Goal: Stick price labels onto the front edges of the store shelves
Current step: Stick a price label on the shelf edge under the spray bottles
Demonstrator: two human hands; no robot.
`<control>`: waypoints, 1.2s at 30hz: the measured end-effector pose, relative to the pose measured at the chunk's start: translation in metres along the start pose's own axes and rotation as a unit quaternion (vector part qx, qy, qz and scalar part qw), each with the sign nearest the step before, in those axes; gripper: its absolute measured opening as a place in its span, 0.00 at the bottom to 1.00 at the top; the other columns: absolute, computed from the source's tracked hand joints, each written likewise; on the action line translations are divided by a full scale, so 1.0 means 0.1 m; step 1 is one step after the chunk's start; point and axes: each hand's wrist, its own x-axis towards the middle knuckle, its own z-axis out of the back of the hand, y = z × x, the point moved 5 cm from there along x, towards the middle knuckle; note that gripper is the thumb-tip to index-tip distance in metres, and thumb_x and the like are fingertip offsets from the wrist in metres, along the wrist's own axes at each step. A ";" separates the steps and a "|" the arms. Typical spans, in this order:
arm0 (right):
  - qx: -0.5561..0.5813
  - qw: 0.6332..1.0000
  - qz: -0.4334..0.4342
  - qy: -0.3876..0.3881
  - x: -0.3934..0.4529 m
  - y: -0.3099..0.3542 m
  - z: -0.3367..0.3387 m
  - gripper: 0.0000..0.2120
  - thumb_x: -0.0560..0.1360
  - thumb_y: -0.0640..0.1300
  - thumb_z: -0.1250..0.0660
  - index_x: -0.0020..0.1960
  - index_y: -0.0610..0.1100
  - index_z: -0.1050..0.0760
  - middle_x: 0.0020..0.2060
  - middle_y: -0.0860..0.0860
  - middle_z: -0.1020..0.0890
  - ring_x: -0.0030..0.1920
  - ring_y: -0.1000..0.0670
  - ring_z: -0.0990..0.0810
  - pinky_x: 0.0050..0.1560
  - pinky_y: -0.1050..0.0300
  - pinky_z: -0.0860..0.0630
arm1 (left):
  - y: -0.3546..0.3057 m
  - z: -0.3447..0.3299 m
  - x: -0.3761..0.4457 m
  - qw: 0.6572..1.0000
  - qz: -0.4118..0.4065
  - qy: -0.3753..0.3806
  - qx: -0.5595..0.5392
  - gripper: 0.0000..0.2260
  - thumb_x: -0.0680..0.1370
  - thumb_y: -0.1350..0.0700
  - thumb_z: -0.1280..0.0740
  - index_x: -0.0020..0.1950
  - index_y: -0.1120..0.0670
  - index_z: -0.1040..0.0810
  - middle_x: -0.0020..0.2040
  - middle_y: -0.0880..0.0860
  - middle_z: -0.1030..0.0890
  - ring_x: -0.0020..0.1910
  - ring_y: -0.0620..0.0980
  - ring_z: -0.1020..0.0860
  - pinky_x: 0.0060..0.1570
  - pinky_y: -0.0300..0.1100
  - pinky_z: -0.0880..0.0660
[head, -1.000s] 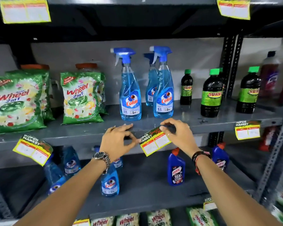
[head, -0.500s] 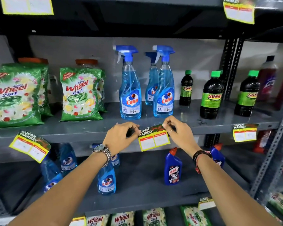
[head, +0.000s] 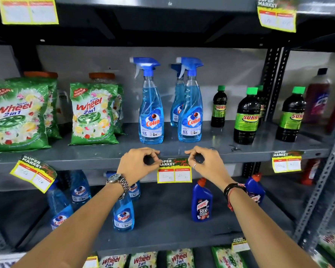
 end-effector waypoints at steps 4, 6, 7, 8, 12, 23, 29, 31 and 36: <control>-0.014 1.000 -0.011 -0.015 0.00 0.02 0.01 0.05 0.68 0.42 0.33 0.36 0.49 0.28 0.47 0.60 0.15 0.49 0.58 0.20 0.49 0.47 0.21 | -0.01 0.00 0.02 1.000 0.009 -0.006 0.013 0.05 0.68 0.49 0.28 0.37 0.48 0.19 0.48 0.39 0.16 0.46 0.39 0.20 0.45 0.44 0.21; -0.028 0.999 -0.010 -0.027 0.00 0.03 0.02 0.05 0.69 0.42 0.33 0.36 0.48 0.28 0.46 0.60 0.15 0.49 0.59 0.21 0.47 0.50 0.22 | -0.02 0.00 0.04 0.999 0.016 -0.012 0.027 0.05 0.68 0.48 0.28 0.36 0.48 0.20 0.47 0.38 0.16 0.45 0.40 0.20 0.44 0.43 0.21; -0.037 0.999 -0.006 -0.035 -0.01 0.04 0.01 0.04 0.69 0.43 0.33 0.37 0.48 0.28 0.46 0.60 0.15 0.48 0.59 0.21 0.45 0.52 0.22 | -0.03 0.00 0.05 0.999 0.022 -0.015 0.034 0.05 0.68 0.48 0.28 0.36 0.48 0.20 0.47 0.38 0.16 0.45 0.40 0.20 0.43 0.42 0.22; -0.048 0.998 -0.002 -0.045 -0.01 0.05 0.01 0.04 0.69 0.43 0.33 0.37 0.48 0.28 0.46 0.60 0.15 0.48 0.59 0.21 0.43 0.54 0.23 | -0.03 0.00 0.07 0.999 0.027 -0.018 0.041 0.06 0.68 0.47 0.28 0.36 0.48 0.20 0.47 0.38 0.16 0.45 0.40 0.20 0.42 0.42 0.22; -0.070 0.994 0.010 -0.081 -0.04 0.06 -0.02 0.05 0.69 0.44 0.31 0.39 0.49 0.28 0.45 0.58 0.15 0.48 0.56 0.21 0.40 0.55 0.25 | -0.05 0.01 0.09 0.997 0.051 -0.031 0.054 0.09 0.67 0.46 0.28 0.35 0.49 0.24 0.45 0.38 0.16 0.45 0.39 0.20 0.42 0.43 0.23; -0.116 0.986 -0.010 -0.123 0.04 0.11 -0.12 0.17 0.65 0.61 0.28 0.43 0.52 0.28 0.39 0.57 0.20 0.43 0.53 0.22 0.38 0.55 0.28 | -0.06 -0.07 0.08 0.991 0.078 -0.079 0.070 0.23 0.64 0.31 0.32 0.37 0.49 0.33 0.40 0.43 0.16 0.39 0.47 0.19 0.35 0.46 0.23; -0.087 0.991 -0.023 -0.097 0.06 0.08 -0.05 0.08 0.68 0.48 0.26 0.43 0.52 0.25 0.38 0.58 0.18 0.43 0.54 0.20 0.39 0.55 0.25 | -0.06 -0.08 0.05 0.996 0.051 -0.047 0.055 0.15 0.69 0.40 0.30 0.39 0.47 0.34 0.45 0.42 0.16 0.43 0.46 0.19 0.39 0.46 0.23; -0.075 0.992 -0.032 -0.093 0.06 0.06 -0.04 0.07 0.69 0.43 0.27 0.43 0.52 0.24 0.37 0.59 0.18 0.43 0.55 0.19 0.40 0.56 0.24 | -0.04 -0.08 0.02 0.997 0.042 -0.035 0.053 0.12 0.71 0.43 0.31 0.41 0.46 0.33 0.46 0.42 0.15 0.45 0.47 0.19 0.41 0.47 0.23; -0.057 0.995 -0.035 -0.074 0.07 0.00 0.01 0.13 0.69 0.33 0.32 0.41 0.52 0.23 0.38 0.57 0.15 0.43 0.56 0.18 0.39 0.65 0.27 | 0.02 -0.01 -0.05 0.999 0.001 0.026 0.029 0.07 0.75 0.55 0.33 0.50 0.48 0.29 0.54 0.43 0.17 0.52 0.51 0.19 0.50 0.46 0.25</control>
